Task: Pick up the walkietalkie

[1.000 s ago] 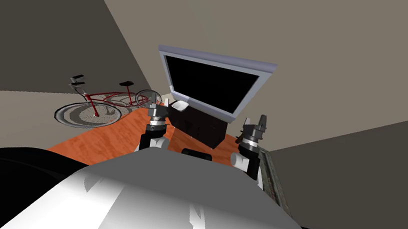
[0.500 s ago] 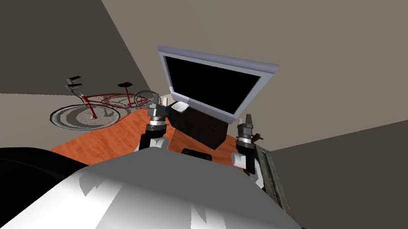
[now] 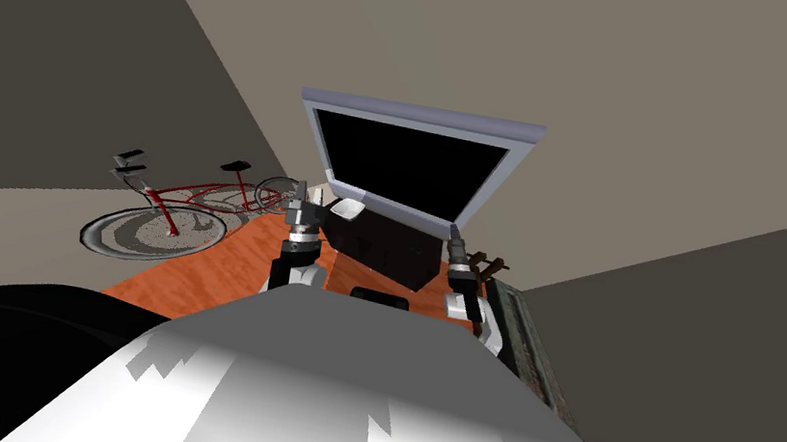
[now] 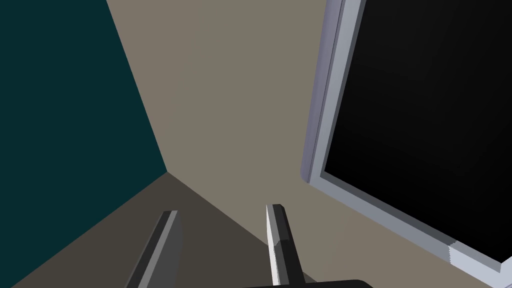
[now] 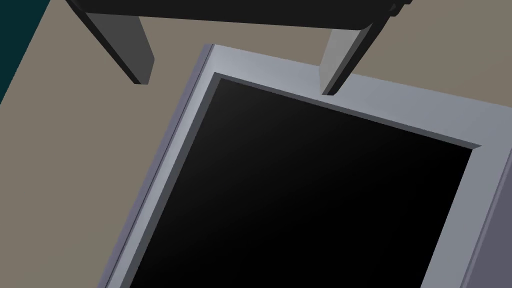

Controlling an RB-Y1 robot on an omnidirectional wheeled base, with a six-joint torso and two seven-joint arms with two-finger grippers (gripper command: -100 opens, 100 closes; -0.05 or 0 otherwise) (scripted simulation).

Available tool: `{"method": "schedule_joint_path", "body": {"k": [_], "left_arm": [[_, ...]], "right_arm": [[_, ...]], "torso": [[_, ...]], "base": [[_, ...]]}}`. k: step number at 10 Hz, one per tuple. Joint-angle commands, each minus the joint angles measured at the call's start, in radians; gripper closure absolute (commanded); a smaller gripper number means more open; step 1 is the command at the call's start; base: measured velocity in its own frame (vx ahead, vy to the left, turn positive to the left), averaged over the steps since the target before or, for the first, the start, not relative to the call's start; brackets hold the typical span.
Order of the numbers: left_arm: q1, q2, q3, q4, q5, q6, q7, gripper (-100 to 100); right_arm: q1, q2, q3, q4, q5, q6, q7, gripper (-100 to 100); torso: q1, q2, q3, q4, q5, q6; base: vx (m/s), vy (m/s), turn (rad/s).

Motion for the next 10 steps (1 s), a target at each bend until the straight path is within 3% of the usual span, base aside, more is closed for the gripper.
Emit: {"method": "schedule_joint_path", "body": {"k": [1,2,7,9,10], "left_arm": [[0.000,0.000,0.000,0.000,0.000,0.000,0.000,0],[0.000,0.000,0.000,0.000,0.000,0.000,0.000,0],[0.000,0.000,0.000,0.000,0.000,0.000,0.000,0],[0.000,0.000,0.000,0.000,0.000,0.000,0.000,0],[0.000,0.000,0.000,0.000,0.000,0.000,0.000,0]], "right_arm": [[-0.030,-0.017,0.028,0.050,0.048,0.042,0.046,-100],[-0.030,-0.017,0.028,0.054,0.048,0.042,0.046,-100],[-0.099,-0.090,0.093,0.211,0.185,0.142,0.170,-100],[-0.111,-0.106,0.104,0.259,0.212,0.160,0.196,-100],[-0.111,-0.106,0.104,0.259,0.212,0.160,0.196,-100]], "torso": [[0.000,0.000,0.000,0.000,0.000,0.000],[0.000,0.000,0.000,0.000,0.000,0.000],[0.001,0.000,0.000,0.000,0.000,0.000],[0.000,0.001,0.001,0.000,0.000,0.000],[-0.001,0.002,0.001,0.000,0.000,0.000]], "base": [[0.038,0.080,-0.039],[0.029,0.049,-0.011],[0.041,0.083,-0.007],[0.022,0.064,0.016],[0.014,0.044,0.014]]}}
